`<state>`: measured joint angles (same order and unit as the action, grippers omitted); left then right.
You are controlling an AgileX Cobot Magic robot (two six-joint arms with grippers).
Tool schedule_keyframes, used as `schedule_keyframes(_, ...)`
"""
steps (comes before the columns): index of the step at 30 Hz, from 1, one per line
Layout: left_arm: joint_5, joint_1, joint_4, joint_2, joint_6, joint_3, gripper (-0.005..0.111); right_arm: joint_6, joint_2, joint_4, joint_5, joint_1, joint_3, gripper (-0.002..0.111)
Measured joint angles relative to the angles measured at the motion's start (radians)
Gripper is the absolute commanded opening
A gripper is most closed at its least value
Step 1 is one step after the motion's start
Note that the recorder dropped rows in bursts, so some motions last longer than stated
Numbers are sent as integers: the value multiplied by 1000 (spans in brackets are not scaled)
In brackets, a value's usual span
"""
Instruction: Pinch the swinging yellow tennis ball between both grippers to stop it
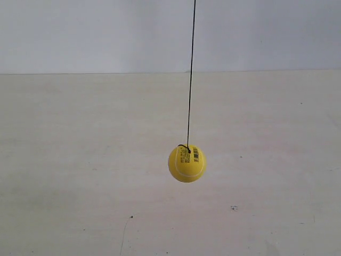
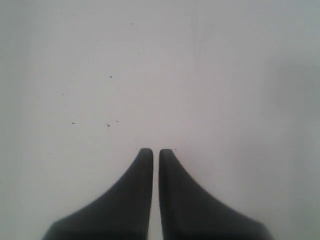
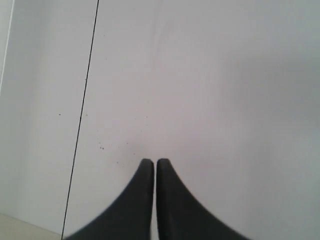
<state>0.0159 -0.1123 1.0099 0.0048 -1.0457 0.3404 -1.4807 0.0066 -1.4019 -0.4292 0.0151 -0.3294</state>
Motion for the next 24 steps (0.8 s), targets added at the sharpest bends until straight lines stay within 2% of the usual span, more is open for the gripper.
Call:
schedule_keyframes(6,0,0,-1,0,0,0,5,0,0,0,-2,-2,0,0)
schedule_keyframes(15,0,0,-1,0,0,0,5,-1,-1,0,-10,-128,0,0)
schedule_keyframes(24,0,0,-1,0,0,0,5,34,-1,0,13,-135,0,0)
